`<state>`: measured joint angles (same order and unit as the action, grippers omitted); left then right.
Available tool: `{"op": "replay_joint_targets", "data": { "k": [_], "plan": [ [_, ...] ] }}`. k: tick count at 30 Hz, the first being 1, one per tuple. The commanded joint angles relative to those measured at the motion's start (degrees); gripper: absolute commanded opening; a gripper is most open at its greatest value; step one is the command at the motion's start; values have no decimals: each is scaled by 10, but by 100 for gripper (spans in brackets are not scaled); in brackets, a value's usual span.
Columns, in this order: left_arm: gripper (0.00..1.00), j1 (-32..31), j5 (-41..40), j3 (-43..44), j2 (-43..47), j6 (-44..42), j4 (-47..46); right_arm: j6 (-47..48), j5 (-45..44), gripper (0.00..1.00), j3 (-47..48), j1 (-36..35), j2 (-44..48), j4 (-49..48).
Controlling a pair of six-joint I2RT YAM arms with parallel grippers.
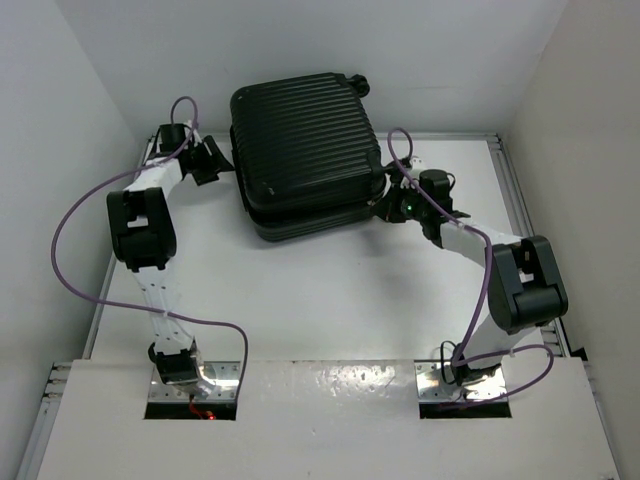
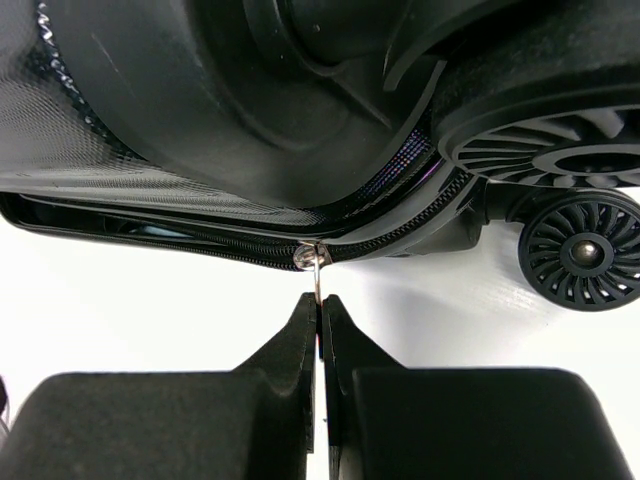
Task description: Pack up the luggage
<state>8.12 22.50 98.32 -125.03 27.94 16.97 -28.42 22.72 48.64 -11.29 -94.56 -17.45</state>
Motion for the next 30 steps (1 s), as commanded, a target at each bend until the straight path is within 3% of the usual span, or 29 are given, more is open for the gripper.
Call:
{"op": "replay_joint_targets", "data": {
  "k": [1,10,15,20,23,24,26,30],
  "plan": [
    [64,-13,25,28,18,19,-31,11,-22,0,36,8,-4,-38],
    [64,-31,9,51,2,13,-19,7,-13,0,43,10,-12,-35],
    [45,-37,-22,46,-32,13,-4,15,2,0,48,13,-13,-40],
    [44,-57,-22,34,-47,13,-4,30,37,0,47,14,-11,-48],
    [31,-63,-22,12,-47,29,-4,48,50,0,39,8,-2,-52],
    [18,-63,-15,4,-38,36,-12,57,51,0,32,3,3,-53],
    [3,-68,-15,-10,-28,60,-30,77,51,0,29,-13,16,-55],
    [0,-93,15,-58,6,114,-53,86,56,0,3,-44,43,-57]
  ]
}}
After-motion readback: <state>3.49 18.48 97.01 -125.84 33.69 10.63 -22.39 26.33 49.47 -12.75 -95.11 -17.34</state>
